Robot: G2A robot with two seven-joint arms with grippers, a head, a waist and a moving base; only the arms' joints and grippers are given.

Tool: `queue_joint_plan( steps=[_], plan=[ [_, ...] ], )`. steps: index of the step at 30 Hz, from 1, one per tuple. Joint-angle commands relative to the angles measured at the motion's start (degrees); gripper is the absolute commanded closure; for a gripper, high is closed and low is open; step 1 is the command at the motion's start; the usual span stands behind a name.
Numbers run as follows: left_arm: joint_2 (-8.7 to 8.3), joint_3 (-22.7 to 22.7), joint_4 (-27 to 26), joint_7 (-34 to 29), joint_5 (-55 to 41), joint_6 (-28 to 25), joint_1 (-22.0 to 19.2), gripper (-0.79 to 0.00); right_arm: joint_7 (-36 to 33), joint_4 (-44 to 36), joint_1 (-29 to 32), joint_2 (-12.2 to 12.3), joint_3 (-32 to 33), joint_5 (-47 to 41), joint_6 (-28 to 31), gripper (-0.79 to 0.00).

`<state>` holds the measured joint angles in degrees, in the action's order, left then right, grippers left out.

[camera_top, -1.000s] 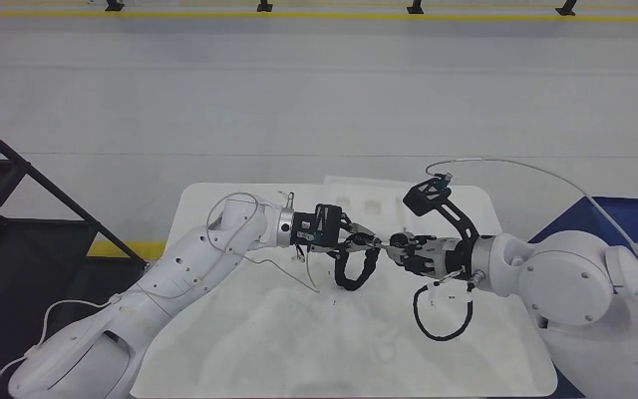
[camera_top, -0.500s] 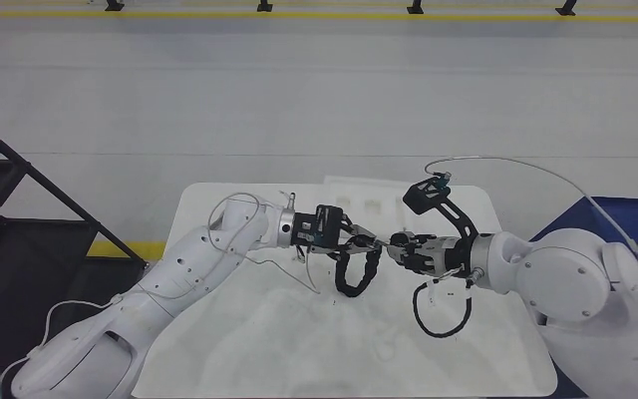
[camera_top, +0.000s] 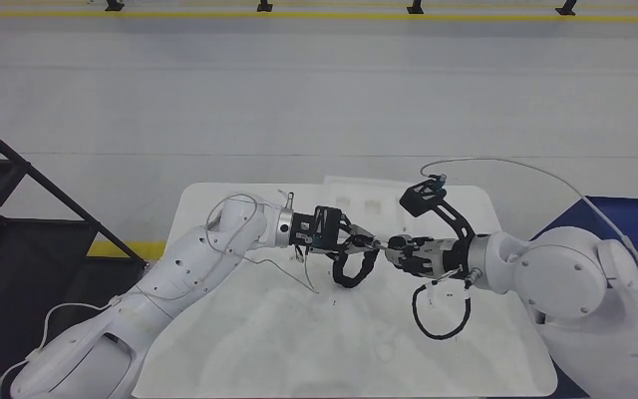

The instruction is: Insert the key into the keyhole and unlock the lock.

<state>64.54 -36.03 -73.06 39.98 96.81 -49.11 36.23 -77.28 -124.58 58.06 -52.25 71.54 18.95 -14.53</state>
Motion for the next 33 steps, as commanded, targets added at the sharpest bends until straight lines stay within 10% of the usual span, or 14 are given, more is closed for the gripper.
queue_joint_plan(
  steps=[1, 33],
  plan=[
    [0.02, -0.12, -0.10, 0.01, 0.17, -0.08, 0.07, 0.000, -0.07, 0.09, -0.08, 0.04, -0.11, -0.06, -0.04, 0.000],
    [0.22, -1.83, -0.31, 0.44, 2.16, -0.34, 0.89, 0.000, -0.79, 1.89, -1.83, 0.64, -2.22, -0.89, -1.03, 0.000]
  ],
)
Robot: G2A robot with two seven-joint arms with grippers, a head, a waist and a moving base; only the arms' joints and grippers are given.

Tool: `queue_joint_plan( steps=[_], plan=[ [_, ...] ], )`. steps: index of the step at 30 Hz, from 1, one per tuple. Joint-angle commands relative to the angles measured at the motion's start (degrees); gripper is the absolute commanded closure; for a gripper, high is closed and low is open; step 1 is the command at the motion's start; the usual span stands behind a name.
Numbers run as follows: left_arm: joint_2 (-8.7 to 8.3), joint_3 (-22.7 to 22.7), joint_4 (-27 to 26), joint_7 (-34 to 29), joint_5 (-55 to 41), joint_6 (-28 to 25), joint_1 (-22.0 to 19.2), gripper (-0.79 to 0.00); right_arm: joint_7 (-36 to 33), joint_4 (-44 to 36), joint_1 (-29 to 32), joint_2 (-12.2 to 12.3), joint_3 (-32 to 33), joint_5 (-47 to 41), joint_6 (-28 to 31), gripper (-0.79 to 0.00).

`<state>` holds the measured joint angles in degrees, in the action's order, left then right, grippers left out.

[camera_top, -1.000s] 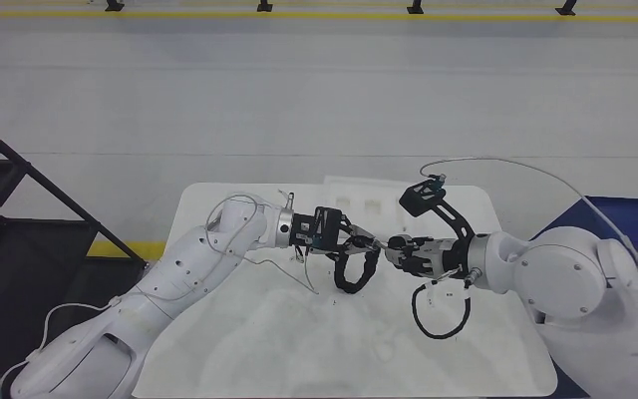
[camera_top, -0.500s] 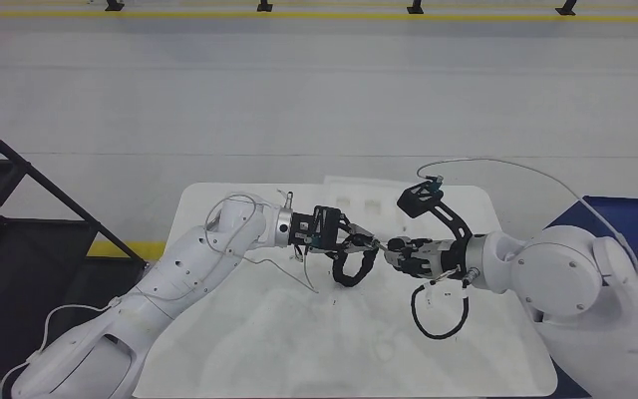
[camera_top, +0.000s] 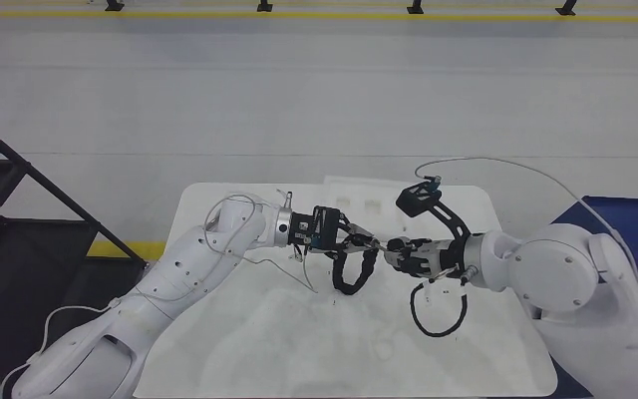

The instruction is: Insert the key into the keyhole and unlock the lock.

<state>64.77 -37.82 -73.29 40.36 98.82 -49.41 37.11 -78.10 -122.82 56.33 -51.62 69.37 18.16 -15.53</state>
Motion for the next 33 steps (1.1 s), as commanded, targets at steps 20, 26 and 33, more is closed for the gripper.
queue_joint_plan(
  steps=[20, 26, 33],
  plan=[
    [0.25, 0.13, -0.21, 0.56, 1.39, -1.31, 0.03, 0.000, 0.81, 2.14, -2.30, 0.13, -1.46, -0.67, -1.01, 0.000],
    [0.40, 0.19, -0.30, 0.97, 1.26, -1.47, 0.00, 0.000, 0.90, 2.43, -2.91, 0.14, -1.97, -1.06, -1.23, 0.000],
    [0.57, 0.20, 0.12, 1.73, 1.08, -1.46, -0.03, 0.000, 1.34, 3.14, -3.35, 0.12, -2.32, -2.57, -1.17, 0.000]
  ],
)
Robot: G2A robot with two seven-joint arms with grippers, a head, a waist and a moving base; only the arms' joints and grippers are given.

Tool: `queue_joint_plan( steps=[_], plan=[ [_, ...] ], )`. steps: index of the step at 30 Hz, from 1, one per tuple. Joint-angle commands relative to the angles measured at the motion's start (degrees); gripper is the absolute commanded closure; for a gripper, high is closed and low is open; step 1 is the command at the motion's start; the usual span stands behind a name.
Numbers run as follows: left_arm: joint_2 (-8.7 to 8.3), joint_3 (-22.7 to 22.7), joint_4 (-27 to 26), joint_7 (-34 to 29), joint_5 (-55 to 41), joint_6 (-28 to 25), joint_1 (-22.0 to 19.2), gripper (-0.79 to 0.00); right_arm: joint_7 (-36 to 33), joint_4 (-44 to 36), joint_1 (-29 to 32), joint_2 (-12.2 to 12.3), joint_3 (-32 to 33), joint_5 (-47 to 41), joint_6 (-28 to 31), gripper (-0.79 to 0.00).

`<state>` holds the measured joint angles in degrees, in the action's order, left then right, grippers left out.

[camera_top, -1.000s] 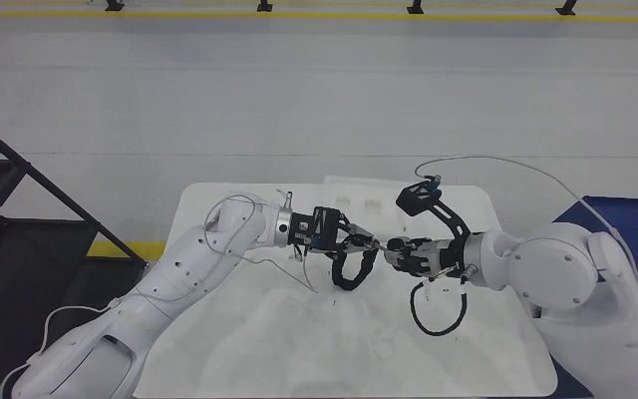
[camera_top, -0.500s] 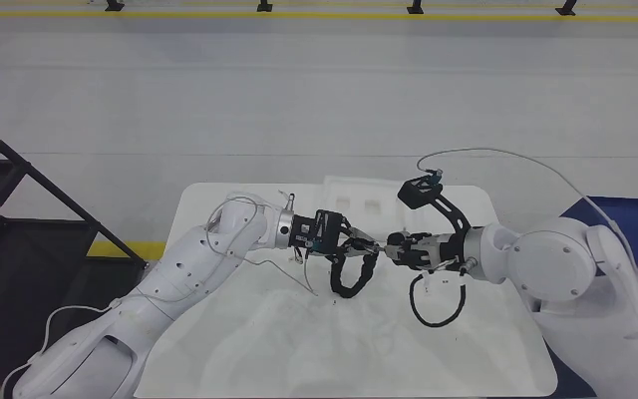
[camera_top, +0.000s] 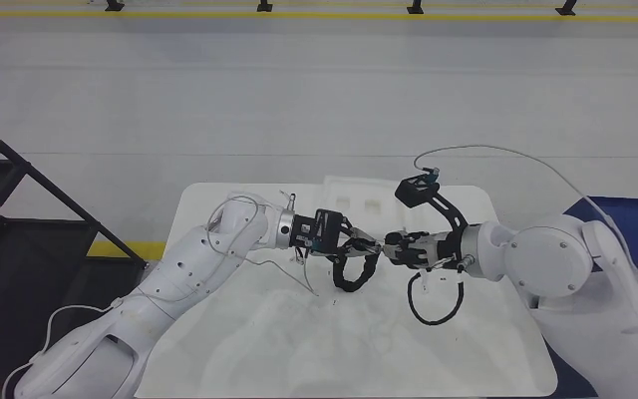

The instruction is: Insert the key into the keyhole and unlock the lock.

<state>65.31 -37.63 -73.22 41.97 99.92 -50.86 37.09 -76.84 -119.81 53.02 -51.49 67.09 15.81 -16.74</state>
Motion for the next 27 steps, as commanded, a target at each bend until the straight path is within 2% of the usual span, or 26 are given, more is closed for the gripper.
queue_joint_plan(
  steps=[1, 7, 9, 10, 11, 12, 15, 20, 23, 27],
  plan=[
    [0.05, 0.05, 0.05, 0.37, -0.02, -0.05, -0.02, 0.000, 0.14, 0.27, -0.09, 0.00, -0.07, -0.38, 0.06, 0.000],
    [0.19, 0.16, 0.52, 1.27, 0.03, -0.09, -0.09, 0.000, 0.74, 1.32, -0.47, -0.07, -0.41, -2.17, 0.22, -0.012],
    [0.26, 0.29, 0.78, 1.61, -0.05, -0.28, -0.07, 0.000, 0.82, 1.78, -0.64, -0.08, -0.49, -2.67, 0.29, -0.329],
    [0.31, 0.38, 0.95, 1.82, -0.10, -0.39, -0.06, 0.000, 0.89, 1.97, -0.71, -0.09, -0.54, -3.03, 0.32, -0.597],
    [0.36, 0.49, 1.21, 1.97, -0.19, -0.53, -0.04, 0.000, 0.92, 2.20, -0.78, -0.10, -0.58, -3.45, 0.46, -0.742],
    [0.44, 0.64, 1.53, 2.32, -0.57, -0.88, 0.03, 0.000, 1.08, 2.44, -0.88, -0.10, -0.56, -3.71, 0.62, -0.785],
    [0.77, 1.02, 3.16, 2.86, -2.04, -1.90, 0.09, 0.000, 2.40, 2.93, -1.04, -0.16, -0.15, -5.43, 2.11, -0.785],
    [1.58, 1.28, 7.36, 2.88, -7.26, -4.92, 0.09, 0.000, 2.60, 3.75, -0.96, 0.13, 0.83, -5.64, 8.29, -0.785],
    [2.12, 1.59, 9.47, 1.89, -10.04, -7.14, -0.31, 0.000, 0.22, 4.54, -1.29, 0.45, 0.75, -4.35, 14.55, -0.785],
    [2.53, 3.22, 11.31, 0.90, -13.82, -7.14, -0.97, 0.000, -0.34, 4.96, -0.95, 0.70, 0.46, -3.75, 21.06, -0.785]
  ],
)
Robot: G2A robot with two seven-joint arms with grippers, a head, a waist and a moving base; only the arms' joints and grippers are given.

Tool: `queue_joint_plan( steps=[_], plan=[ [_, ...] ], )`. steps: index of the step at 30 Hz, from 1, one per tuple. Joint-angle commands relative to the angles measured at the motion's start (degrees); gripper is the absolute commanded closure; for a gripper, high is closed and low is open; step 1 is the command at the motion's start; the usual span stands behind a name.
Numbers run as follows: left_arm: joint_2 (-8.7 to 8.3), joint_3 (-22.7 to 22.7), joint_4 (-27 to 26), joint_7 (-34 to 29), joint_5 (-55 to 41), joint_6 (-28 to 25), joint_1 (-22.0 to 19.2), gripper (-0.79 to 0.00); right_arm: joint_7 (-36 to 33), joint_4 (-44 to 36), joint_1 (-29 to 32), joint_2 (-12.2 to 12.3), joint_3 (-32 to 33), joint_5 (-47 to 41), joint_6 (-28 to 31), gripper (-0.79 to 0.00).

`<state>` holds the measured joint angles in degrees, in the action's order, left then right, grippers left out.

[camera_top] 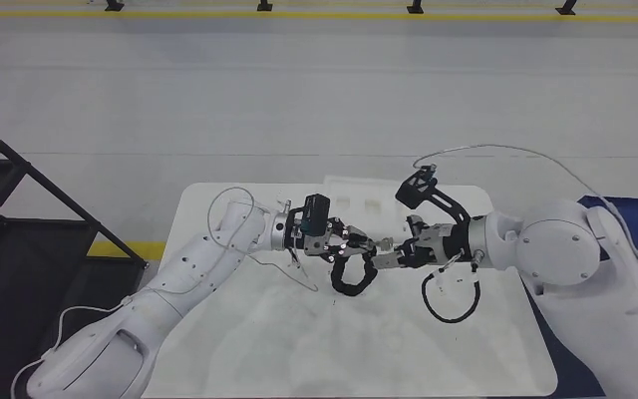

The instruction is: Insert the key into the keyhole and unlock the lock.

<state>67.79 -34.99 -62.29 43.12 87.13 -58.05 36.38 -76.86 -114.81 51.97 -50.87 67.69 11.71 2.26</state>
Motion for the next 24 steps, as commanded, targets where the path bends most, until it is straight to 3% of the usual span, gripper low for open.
queue_joint_plan(
  steps=[1, 6, 11, 21, 24],
  plan=[
    [0.07, 1.10, 0.74, -0.45, -2.10, 0.05, -0.55, 0.000, -0.78, -0.11, 0.24, 0.15, -0.40, 0.74, 4.06, -0.785],
    [-0.04, 5.65, 1.97, -2.61, -9.11, 0.05, -2.65, 0.000, -2.39, -1.05, 0.98, 0.48, -1.60, 2.42, 10.70, -0.785],
    [-0.70, 9.08, 1.83, -5.01, -14.05, 0.05, -6.03, 0.000, -1.93, -0.91, 1.21, 0.58, -1.35, 2.36, 11.74, -0.785],
    [-3.04, 9.42, -0.27, -10.20, -18.30, 0.05, -8.39, 0.000, 0.34, -0.32, 2.11, 0.64, -1.06, 2.86, 12.06, -0.785],
    [-3.44, 9.72, -0.80, -11.48, -19.56, 0.05, -8.06, 0.000, 3.36, -1.11, 2.05, 0.82, -0.28, 5.33, 17.51, -0.785]
  ],
)
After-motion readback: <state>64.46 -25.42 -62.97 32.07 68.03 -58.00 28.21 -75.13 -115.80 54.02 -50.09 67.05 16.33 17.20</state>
